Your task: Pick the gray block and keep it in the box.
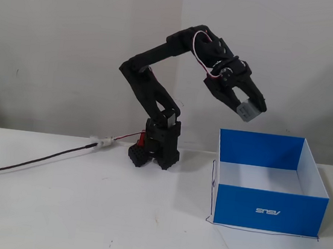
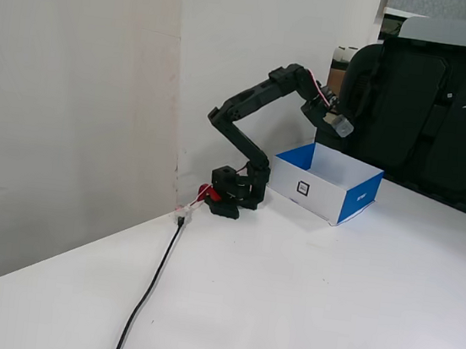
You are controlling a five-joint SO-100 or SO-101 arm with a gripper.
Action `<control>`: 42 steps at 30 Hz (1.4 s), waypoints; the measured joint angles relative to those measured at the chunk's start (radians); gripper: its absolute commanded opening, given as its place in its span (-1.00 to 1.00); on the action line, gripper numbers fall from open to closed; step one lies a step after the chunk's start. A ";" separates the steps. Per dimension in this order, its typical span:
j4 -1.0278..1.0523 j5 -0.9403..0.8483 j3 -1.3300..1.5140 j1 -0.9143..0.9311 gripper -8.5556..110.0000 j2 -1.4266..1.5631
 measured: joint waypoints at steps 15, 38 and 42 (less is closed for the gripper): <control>-0.048 0.000 0.083 0.314 -0.71 0.087; -0.584 -0.225 0.341 1.057 -0.85 -0.190; -0.730 -0.252 0.454 1.081 -0.85 -0.190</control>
